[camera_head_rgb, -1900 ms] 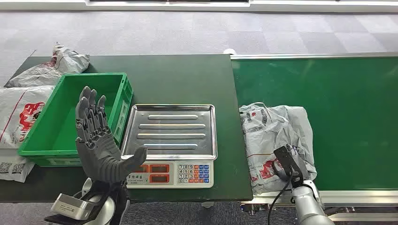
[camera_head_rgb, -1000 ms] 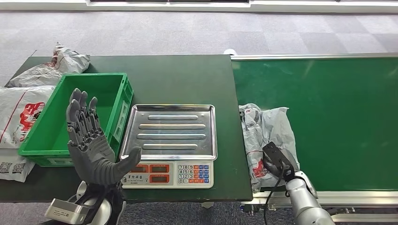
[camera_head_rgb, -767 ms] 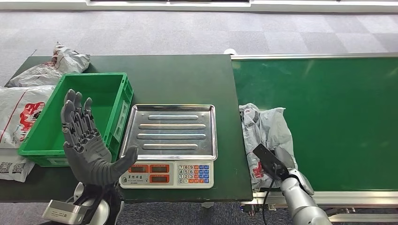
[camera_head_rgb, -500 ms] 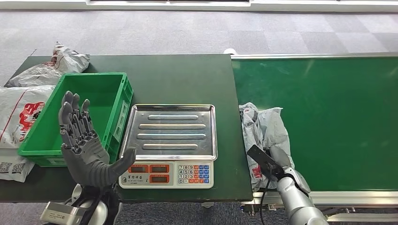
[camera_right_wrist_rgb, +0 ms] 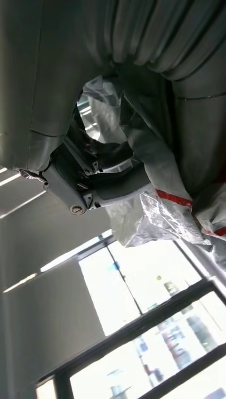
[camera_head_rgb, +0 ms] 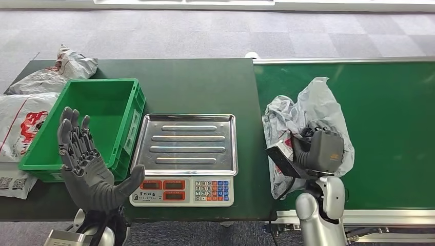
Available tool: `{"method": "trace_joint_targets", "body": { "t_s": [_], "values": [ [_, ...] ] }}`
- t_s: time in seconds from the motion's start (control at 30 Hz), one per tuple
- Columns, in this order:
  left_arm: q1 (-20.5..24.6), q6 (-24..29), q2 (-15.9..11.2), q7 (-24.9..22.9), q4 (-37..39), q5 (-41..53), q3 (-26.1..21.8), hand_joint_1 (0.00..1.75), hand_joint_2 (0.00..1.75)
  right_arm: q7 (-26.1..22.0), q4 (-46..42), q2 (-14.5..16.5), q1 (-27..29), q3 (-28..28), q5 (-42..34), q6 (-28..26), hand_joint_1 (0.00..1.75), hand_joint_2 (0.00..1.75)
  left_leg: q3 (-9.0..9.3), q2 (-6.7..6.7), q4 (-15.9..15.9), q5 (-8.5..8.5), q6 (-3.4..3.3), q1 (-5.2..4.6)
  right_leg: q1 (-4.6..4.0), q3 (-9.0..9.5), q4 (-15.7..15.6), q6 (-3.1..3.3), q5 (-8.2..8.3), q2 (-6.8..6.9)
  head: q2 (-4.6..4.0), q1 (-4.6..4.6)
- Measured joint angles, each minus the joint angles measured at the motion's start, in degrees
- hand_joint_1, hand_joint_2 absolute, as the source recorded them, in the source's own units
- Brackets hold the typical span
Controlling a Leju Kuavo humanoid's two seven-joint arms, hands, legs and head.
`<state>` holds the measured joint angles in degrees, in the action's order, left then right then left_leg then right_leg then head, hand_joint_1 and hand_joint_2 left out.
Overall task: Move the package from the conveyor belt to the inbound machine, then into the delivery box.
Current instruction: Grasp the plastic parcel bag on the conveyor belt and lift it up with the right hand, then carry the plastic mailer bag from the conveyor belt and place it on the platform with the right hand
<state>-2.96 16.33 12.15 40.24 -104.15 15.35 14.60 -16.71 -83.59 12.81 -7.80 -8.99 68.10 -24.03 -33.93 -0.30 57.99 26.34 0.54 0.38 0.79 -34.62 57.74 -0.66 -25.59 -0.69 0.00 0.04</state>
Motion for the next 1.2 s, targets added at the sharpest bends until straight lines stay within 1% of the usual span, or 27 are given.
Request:
{"method": "trace_joint_targets", "body": {
  "t_s": [0.1,0.27,0.43,0.53,0.63,0.7,0.8,1.0,1.1,1.2],
  "values": [
    [-0.02,-0.04,0.38,0.00,-0.03,0.22,0.00,0.00,1.75,0.83,-7.01,0.45,1.62,2.42,1.30,-1.78,1.75,1.75,0.00,0.00,0.00,0.01,-0.02,0.00,0.05,0.02,0.00,-0.02,0.00,0.03,0.00,0.00],
    [-0.07,-0.04,0.79,0.00,-0.20,0.68,0.00,0.00,1.75,0.99,-12.89,0.72,3.12,4.35,1.33,-2.58,1.75,1.75,0.01,-0.01,0.02,0.01,-0.04,-0.01,0.09,0.05,0.00,-0.07,0.04,0.04,0.00,0.01],
    [-0.11,-0.04,1.07,0.00,-0.47,0.98,0.00,0.00,1.75,0.89,-16.07,0.84,4.08,5.15,1.21,-2.89,1.75,1.75,0.02,-0.01,0.02,0.00,-0.04,-0.01,0.08,0.05,0.00,-0.07,0.04,0.08,0.00,0.00],
    [-0.11,-0.04,1.16,0.00,-0.50,1.05,0.00,0.00,1.75,0.15,-17.37,0.85,4.47,5.92,0.79,-4.26,1.75,1.75,0.02,-0.01,0.02,0.00,-0.03,-0.01,0.06,0.05,0.00,-0.06,0.04,0.09,0.00,0.01],
    [-0.08,-0.15,1.16,0.00,-0.46,0.88,0.00,0.00,1.75,-1.64,-18.00,0.85,4.41,7.30,-1.39,-5.11,1.75,1.75,0.01,-0.01,0.02,0.00,-0.03,-0.01,0.04,0.05,0.00,-0.06,0.04,0.10,0.00,0.00],
    [0.10,-0.59,1.16,0.00,-0.28,0.49,0.06,0.00,1.75,-3.50,-17.68,0.85,3.54,9.03,-4.01,-4.21,1.75,1.75,-0.01,0.00,0.01,0.00,-0.02,0.00,0.03,0.05,0.00,-0.06,0.04,0.08,0.00,0.01],
    [1.21,-1.07,1.18,-0.01,0.57,-0.18,0.69,0.00,1.75,-5.07,-13.67,1.04,-0.47,13.12,-5.61,-2.80,1.75,1.75,0.02,0.04,0.00,-0.05,-0.01,0.00,0.02,0.04,0.00,-0.03,0.08,0.03,0.00,0.00],
    [4.28,-0.92,1.27,-0.01,2.80,-1.61,3.26,0.00,1.75,-5.39,1.97,2.85,-10.57,23.40,-6.41,-4.48,1.75,1.75,0.04,0.02,0.00,-0.24,0.02,0.00,-0.01,0.06,0.01,0.01,0.19,0.04,0.00,0.00],
    [4.98,-0.59,1.27,-0.02,3.56,-1.78,4.13,0.00,1.75,-5.60,8.52,3.70,-13.41,26.71,-8.30,-6.28,1.75,1.75,0.03,-0.02,0.00,-0.25,0.02,0.01,-0.01,0.06,0.02,0.01,0.19,0.06,0.00,-0.01],
    [5.14,-0.18,1.24,-0.02,3.97,-1.90,4.39,0.00,1.75,-5.65,12.67,3.99,-14.73,28.33,-9.73,-7.29,1.75,1.75,0.02,-0.05,0.00,-0.24,0.02,0.01,0.01,0.05,0.02,0.01,0.19,0.07,0.00,0.01]
  ]
}}
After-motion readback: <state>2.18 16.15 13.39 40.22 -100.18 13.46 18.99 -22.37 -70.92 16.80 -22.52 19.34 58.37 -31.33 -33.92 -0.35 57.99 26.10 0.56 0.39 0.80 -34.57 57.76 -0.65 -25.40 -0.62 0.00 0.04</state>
